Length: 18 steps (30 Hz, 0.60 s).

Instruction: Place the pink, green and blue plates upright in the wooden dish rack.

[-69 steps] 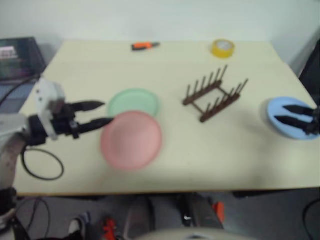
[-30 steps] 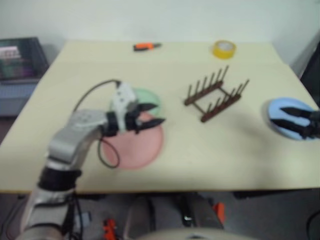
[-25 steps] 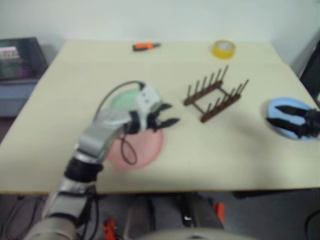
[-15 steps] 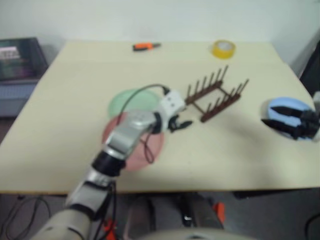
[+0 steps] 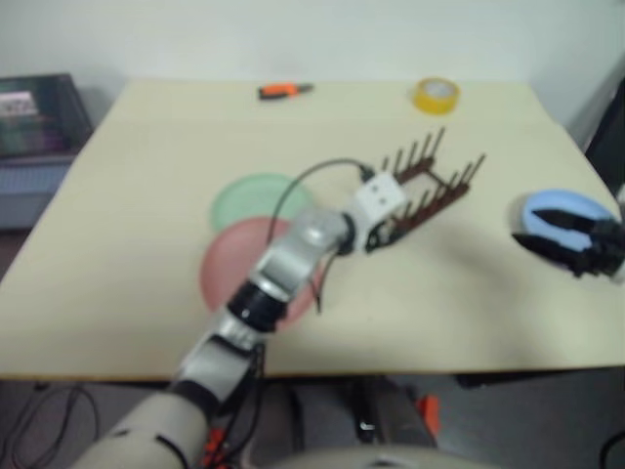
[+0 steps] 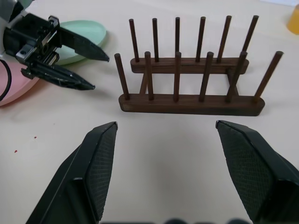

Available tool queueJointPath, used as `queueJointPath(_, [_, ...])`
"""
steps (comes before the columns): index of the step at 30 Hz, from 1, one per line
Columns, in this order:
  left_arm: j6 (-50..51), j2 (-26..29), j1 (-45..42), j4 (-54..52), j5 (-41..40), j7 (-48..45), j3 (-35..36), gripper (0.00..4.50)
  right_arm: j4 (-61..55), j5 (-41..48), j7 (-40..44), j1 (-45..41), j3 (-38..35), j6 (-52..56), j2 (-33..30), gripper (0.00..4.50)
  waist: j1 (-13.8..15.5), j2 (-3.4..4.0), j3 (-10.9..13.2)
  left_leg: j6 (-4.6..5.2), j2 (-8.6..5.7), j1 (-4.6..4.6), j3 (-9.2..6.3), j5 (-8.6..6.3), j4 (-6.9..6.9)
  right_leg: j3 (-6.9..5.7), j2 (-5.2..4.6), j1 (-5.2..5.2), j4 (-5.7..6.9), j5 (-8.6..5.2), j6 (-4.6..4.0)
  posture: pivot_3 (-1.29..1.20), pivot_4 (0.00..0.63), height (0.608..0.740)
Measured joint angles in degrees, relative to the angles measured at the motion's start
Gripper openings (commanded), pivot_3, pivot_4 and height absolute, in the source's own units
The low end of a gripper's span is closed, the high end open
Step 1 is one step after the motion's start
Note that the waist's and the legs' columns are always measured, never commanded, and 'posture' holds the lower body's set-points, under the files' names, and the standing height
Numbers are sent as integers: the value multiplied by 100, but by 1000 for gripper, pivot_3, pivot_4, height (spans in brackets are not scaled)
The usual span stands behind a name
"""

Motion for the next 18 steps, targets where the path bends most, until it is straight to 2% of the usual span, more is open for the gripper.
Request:
queueJointPath(3, [219,81,-14,-39,72,1,0,4461,0,1,-29,16,1,0,1,3706,2,0,0,0,-1,-1,-5,0,0,-1,0,0,0,0,0,0,150,740])
queueJointPath(9, [629,312,-109,-371,-5,-186,41,4461,0,2,-66,16,2,0,17,3706,4,0,0,0,-2,-6,-8,0,0,-2,0,0,-6,0,0,0,150,740])
queueJointPath(14, [1106,455,-456,-735,-325,-355,566,4461,4,1,-91,18,3,-1,48,3706,9,0,0,0,-2,-6,-17,0,1,-6,0,2,-4,-1,-2,0,150,740])
queueJointPath(18, [1939,55,-924,-817,-846,-277,1273,4461,14,-2,-146,17,11,-16,133,3706,12,-1,0,0,-6,-9,-17,0,1,-9,-2,3,-10,-1,-1,0,150,740])
